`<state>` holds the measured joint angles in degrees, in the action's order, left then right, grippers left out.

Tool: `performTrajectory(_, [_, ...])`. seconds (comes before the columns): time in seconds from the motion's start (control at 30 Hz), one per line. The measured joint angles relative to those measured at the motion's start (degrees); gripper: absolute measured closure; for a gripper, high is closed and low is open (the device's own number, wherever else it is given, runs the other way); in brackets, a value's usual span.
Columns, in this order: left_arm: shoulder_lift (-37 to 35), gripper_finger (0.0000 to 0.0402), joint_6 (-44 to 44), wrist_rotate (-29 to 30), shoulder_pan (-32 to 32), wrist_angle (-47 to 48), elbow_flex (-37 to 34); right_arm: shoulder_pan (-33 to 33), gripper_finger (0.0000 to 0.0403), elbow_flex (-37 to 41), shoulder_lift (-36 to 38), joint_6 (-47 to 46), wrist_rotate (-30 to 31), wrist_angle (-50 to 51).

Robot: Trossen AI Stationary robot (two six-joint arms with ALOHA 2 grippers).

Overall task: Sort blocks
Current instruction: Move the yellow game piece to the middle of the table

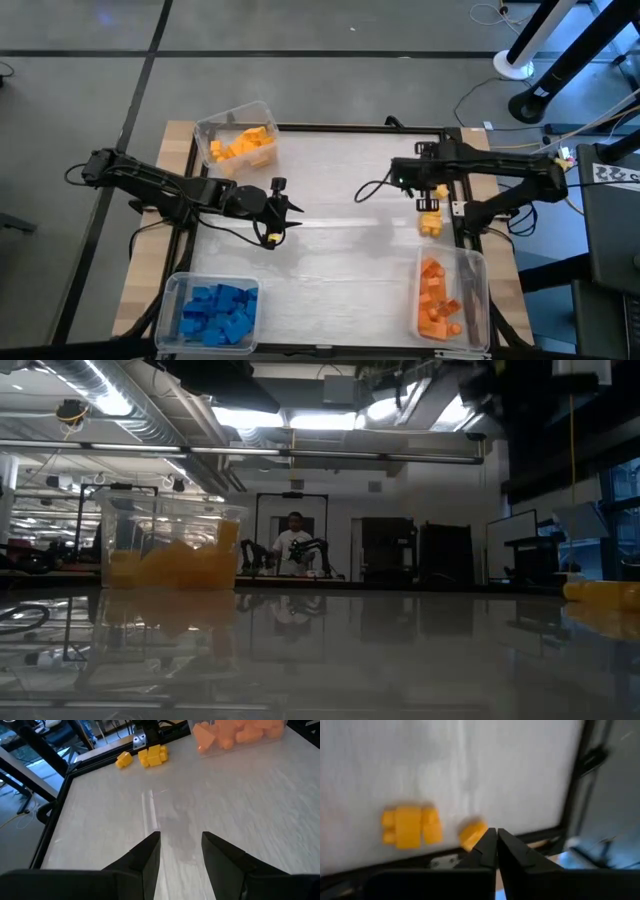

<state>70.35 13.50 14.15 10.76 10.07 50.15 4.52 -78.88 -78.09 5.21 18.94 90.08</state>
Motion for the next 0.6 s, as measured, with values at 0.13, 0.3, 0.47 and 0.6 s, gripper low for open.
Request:
performTrajectory(0.13, [0.0, 0.0268, 0.0, 0.0, 0.0, 0.0, 0.0, 6.0, 0.0381, 5.1, 0.1, 1.2, -5.7, 0.0])
performTrajectory(0.3, [0.0, 0.0268, -0.1, 0.0, 0.0, 0.0, 0.0, 12.5, 0.0398, 8.7, 0.1, 4.2, -14.3, -0.1])
performTrajectory(0.47, [0.0, 0.0268, -1.2, 0.0, 0.0, 0.0, 0.0, 17.8, 0.0398, 11.0, 0.1, 4.2, -19.5, -0.1])
performTrajectory(0.6, [0.0, 0.0268, -1.7, 0.0, 0.0, 0.0, 0.0, 20.3, 0.0398, 14.9, 0.2, 4.0, -21.7, -0.1])
